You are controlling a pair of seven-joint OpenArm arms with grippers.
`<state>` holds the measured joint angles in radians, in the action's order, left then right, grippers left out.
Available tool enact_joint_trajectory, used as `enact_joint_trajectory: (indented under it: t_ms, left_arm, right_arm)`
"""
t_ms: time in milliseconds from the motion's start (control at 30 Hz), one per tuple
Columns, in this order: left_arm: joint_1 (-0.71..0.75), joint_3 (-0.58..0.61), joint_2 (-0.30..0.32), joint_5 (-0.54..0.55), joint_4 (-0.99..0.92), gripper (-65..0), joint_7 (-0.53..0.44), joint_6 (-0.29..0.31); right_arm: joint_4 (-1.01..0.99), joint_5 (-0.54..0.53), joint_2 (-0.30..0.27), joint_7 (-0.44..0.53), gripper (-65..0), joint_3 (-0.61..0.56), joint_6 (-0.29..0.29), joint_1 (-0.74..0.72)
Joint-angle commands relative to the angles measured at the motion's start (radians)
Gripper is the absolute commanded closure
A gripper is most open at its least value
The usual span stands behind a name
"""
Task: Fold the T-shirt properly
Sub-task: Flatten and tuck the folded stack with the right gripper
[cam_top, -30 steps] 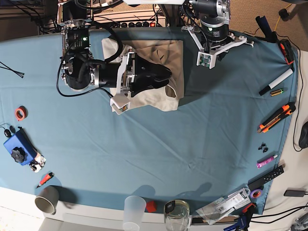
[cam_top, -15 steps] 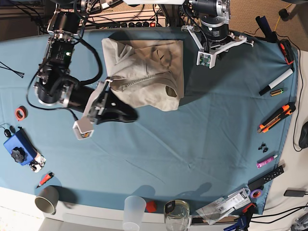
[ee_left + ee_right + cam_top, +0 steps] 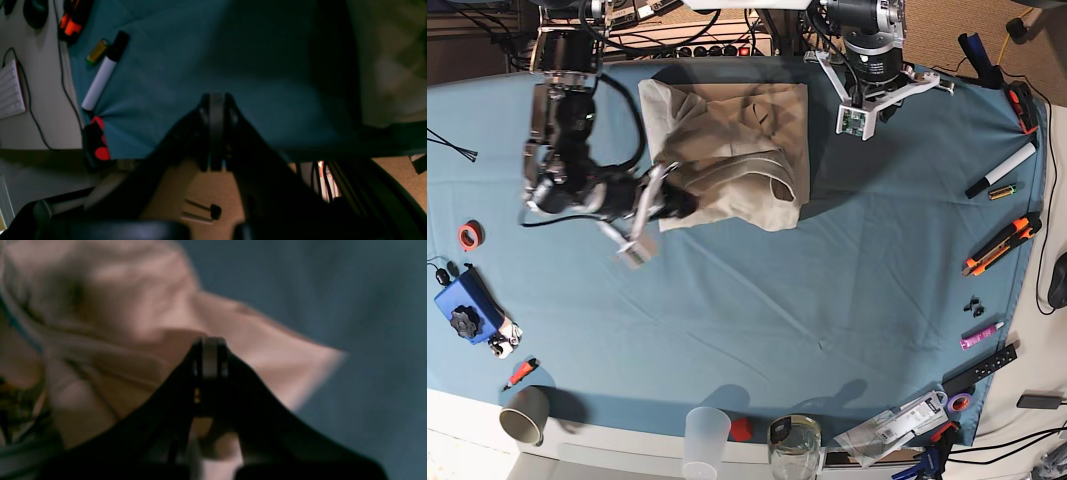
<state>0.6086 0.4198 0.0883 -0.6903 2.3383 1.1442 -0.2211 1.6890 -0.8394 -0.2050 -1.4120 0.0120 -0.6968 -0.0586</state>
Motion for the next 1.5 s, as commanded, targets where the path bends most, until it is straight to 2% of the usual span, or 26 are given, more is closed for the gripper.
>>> enact_joint_trajectory:
  t_ms: [0, 133, 233, 467, 600, 667, 867, 967, 1167, 1333, 1467]
  left_arm:
    - [0.006, 0.003, -0.005, -0.032, 0.018, 0.0, -0.014, -0.007]
    - [0.006, 0.003, -0.005, -0.059, 0.018, 0.0, -0.016, -0.008]
    - [0.005, 0.003, -0.005, -0.059, 0.018, 0.0, -0.019, -0.007]
    - [0.004, 0.003, -0.005, -0.058, 0.018, 0.0, -0.037, -0.008]
    - [0.003, 0.003, -0.005, -0.058, 0.018, 0.0, -0.038, -0.008]
    - [0.004, 0.003, -0.005, -0.058, 0.018, 0.0, -0.038, -0.008]
    - [0.004, 0.003, -0.005, -0.058, 0.018, 0.0, -0.037, -0.008]
    - [0.004, 0.003, -0.005, -0.058, 0.018, 0.0, -0.037, -0.008]
    - [0.004, 0.003, -0.005, -0.056, 0.018, 0.0, -0.038, -0.008]
    - [0.004, 0.003, -0.005, -0.054, 0.018, 0.0, -0.038, -0.008]
    - [0.004, 0.003, -0.005, -0.052, 0.018, 0.0, -0.038, -0.007]
  right_arm:
    - [0.024, -0.032, -0.008, 0.016, 0.0, -0.022, -0.001, -0.022]
    - [0.034, -0.155, -0.010, 0.016, 0.0, -0.125, -0.001, -0.013]
    - [0.033, -0.241, -0.041, 0.016, 0.0, -0.203, -0.001, 0.024]
    - [0.042, -0.299, -0.193, 0.016, 0.0, -0.423, -0.001, 0.063]
    - [0.129, -0.506, -0.250, 0.016, 0.0, -0.447, -0.001, 0.061]
    - [0.177, -0.541, -0.246, 0.016, 0.0, -0.412, -0.001, 0.061]
    - [0.201, -0.533, -0.169, 0.016, 0.0, -0.196, -0.001, 0.055]
    - [0.200, -0.462, -0.154, 0.016, 0.0, -0.135, -0.001, 0.056]
    - [0.169, -0.414, -0.154, 0.016, 0.0, -0.201, -0.001, 0.055]
    - [0.089, -0.252, -0.152, 0.016, 0.0, -0.320, -0.001, 0.024]
    - [0.034, -0.211, -0.111, 0.027, 0.0, -0.399, -0.001, -0.047]
